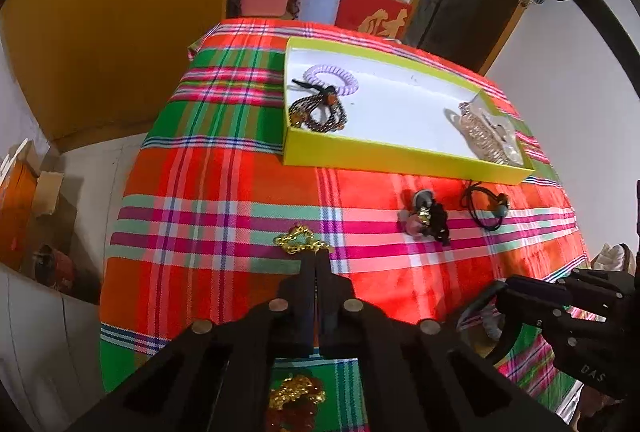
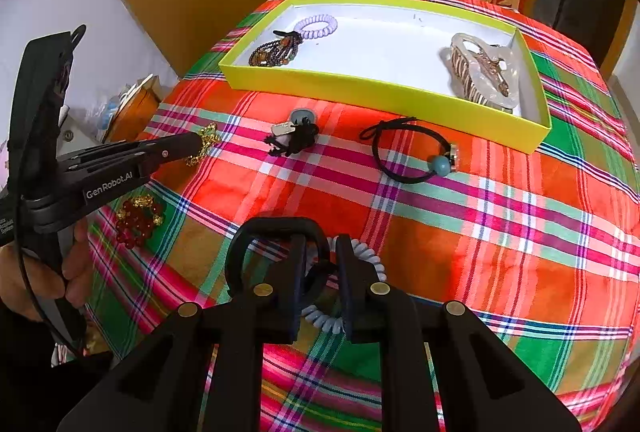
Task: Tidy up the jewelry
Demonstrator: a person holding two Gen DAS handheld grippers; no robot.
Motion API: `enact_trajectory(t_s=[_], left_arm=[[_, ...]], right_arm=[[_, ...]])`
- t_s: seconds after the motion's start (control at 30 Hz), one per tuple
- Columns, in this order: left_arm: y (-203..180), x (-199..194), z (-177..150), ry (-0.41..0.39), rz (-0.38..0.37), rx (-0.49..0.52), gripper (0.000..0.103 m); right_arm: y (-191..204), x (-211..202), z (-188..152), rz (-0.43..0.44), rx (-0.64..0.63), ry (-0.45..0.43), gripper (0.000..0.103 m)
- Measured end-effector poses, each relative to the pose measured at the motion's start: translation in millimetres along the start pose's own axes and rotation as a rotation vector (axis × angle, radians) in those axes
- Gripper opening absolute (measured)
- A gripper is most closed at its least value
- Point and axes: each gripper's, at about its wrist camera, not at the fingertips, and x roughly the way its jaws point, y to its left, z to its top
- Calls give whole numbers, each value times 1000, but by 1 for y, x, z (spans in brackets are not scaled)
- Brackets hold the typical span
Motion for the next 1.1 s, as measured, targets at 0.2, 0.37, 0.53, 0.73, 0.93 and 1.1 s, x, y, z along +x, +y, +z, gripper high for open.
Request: enact_trajectory(t_s=[0.2, 0.37, 0.53, 0.73, 0.93, 1.1], left_arm=[[-6, -11, 0, -40, -20, 21, 0], [-8, -17, 1, -53, -26, 20, 0], [-8, -27, 0, -70, -33, 22, 0], [-14, -44, 6, -113, -55, 28, 0], [-18, -57, 15, -145, -81, 33, 0], [-20, -63, 23, -164, -85, 42, 0]], right_arm=[[-3, -9, 0, -2, 9, -22, 14], [-7, -18, -3, 4, 23, -45, 14], [-9, -29, -1, 3, 29, -75, 14], [-13, -40, 3, -3, 40, -108, 14], [-17, -48, 9, -13, 51, -134, 14], [-22, -55, 17, -24, 51, -155, 14]])
